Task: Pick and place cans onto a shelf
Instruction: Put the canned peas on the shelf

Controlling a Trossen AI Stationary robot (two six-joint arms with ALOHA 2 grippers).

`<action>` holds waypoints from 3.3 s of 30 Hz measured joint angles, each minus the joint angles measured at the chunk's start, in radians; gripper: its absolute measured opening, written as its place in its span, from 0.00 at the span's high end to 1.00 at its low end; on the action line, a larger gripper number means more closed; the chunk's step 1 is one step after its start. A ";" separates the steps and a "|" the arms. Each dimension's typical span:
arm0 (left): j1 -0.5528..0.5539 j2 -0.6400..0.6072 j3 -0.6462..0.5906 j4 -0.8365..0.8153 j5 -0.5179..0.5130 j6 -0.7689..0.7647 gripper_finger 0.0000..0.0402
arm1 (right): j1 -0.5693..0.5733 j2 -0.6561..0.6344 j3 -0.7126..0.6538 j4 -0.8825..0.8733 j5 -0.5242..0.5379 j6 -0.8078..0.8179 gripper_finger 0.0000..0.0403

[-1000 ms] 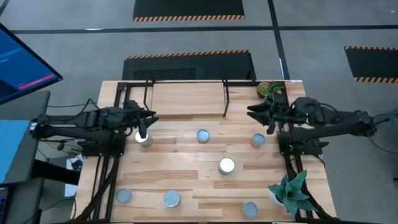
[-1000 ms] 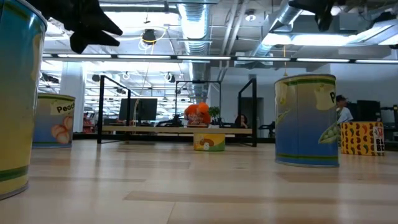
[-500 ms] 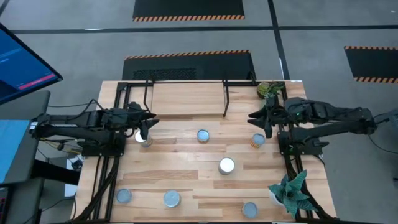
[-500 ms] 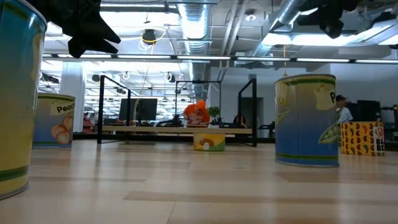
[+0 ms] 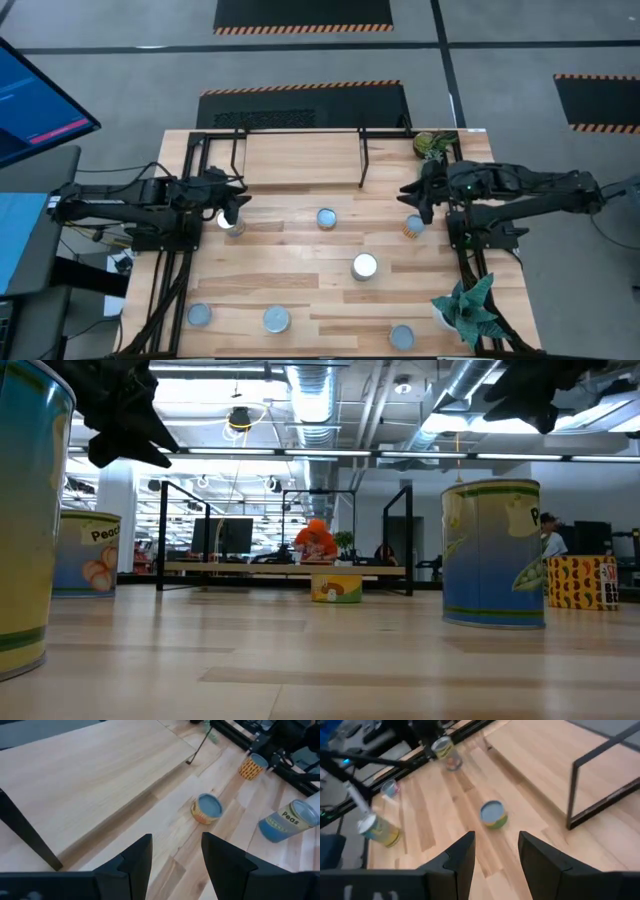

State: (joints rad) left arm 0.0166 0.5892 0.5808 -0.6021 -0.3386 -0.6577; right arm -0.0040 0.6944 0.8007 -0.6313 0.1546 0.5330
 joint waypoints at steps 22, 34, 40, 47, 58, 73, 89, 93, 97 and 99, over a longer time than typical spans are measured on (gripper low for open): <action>0.000 0.000 0.000 -0.014 -0.009 -0.002 0.59 | -0.006 0.243 0.007 -0.117 -0.025 -0.044 0.66; 0.000 0.000 0.000 -0.019 -0.008 -0.002 0.59 | 0.018 0.434 0.208 -0.114 -0.030 -0.240 0.73; 0.000 0.000 0.000 -0.051 -0.007 -0.002 0.59 | 0.018 0.516 0.242 -0.102 -0.163 -0.253 0.69; 0.000 0.000 0.000 -0.072 -0.007 0.028 0.59 | 0.018 0.604 0.242 -0.078 -0.285 -0.244 0.55; 0.000 0.000 0.000 -0.074 -0.007 0.047 0.59 | 0.044 0.690 0.243 -0.077 -0.375 -0.227 0.43; 0.000 0.000 0.000 -0.091 -0.008 0.048 0.59 | 0.152 0.864 0.243 -0.033 -0.447 -0.132 0.46; 0.000 0.000 0.000 -0.090 -0.008 0.083 0.59 | 0.143 0.892 0.243 0.059 -0.439 0.128 0.77; 0.000 0.000 0.000 -0.090 -0.008 0.083 0.59 | 0.116 0.881 0.266 0.051 -0.427 0.130 0.94; 0.000 0.000 0.000 -0.089 -0.008 0.083 0.59 | 0.082 0.882 0.294 0.053 -0.429 0.121 0.98; 0.000 0.000 0.000 -0.089 -0.008 0.083 0.59 | 0.065 0.882 0.307 0.052 -0.431 0.107 0.99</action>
State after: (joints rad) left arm 0.0163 0.5892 0.5812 -0.6914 -0.3466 -0.5751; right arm 0.0614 1.5761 1.1077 -0.5794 -0.2764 0.6405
